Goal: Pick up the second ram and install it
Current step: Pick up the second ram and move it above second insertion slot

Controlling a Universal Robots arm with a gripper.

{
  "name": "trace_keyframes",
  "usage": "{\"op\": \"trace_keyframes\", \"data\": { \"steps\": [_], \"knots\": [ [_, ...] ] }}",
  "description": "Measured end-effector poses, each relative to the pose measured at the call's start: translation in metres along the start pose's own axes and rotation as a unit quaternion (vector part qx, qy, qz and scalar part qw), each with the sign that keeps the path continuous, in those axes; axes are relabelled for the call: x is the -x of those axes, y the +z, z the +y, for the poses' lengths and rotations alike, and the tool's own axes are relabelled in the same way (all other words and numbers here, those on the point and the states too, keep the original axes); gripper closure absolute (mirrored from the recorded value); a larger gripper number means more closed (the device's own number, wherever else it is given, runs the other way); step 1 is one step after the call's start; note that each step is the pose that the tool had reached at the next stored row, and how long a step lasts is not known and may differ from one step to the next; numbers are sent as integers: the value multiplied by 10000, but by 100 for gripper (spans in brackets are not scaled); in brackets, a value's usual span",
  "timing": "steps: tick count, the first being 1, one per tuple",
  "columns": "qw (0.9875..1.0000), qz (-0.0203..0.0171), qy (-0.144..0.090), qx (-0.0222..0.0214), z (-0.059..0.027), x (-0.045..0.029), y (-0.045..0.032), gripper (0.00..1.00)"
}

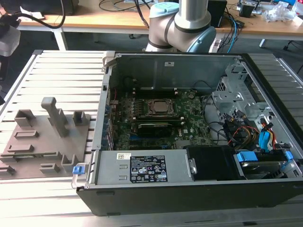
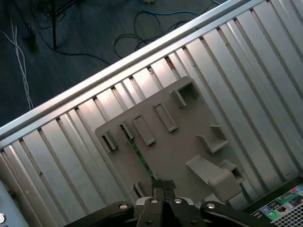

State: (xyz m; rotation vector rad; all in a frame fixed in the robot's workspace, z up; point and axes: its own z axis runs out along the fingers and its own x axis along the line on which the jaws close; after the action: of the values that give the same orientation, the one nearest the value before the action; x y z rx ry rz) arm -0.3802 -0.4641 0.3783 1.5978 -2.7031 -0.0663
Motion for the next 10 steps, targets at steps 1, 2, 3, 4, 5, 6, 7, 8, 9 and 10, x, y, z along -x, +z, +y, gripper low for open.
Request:
{"op": "trace_keyframes", "data": {
  "steps": [1, 2, 3, 4, 5, 6, 7, 8, 9, 10],
  "knots": [
    [9999, 6, -167, 3, 0, 0, 0, 89],
    [9996, 10, -290, 6, 0, 0, 0, 89],
    [9991, 15, -421, 9, 0, 0, 0, 89],
    [9985, 21, -555, 12, 0, 0, 0, 89],
    [9981, 23, -617, 13, 0, 0, 0, 89],
    [9976, 25, -685, 14, 0, 0, 0, 89],
    [9968, 29, -795, 17, 0, 0, 0, 89],
    [9954, 35, -960, 20, 0, 0, 0, 89],
    [9943, 39, -1067, 22, 0, 0, 0, 89],
    [9932, 43, -1160, 24, 0, 0, 0, 89]
  ]
}}
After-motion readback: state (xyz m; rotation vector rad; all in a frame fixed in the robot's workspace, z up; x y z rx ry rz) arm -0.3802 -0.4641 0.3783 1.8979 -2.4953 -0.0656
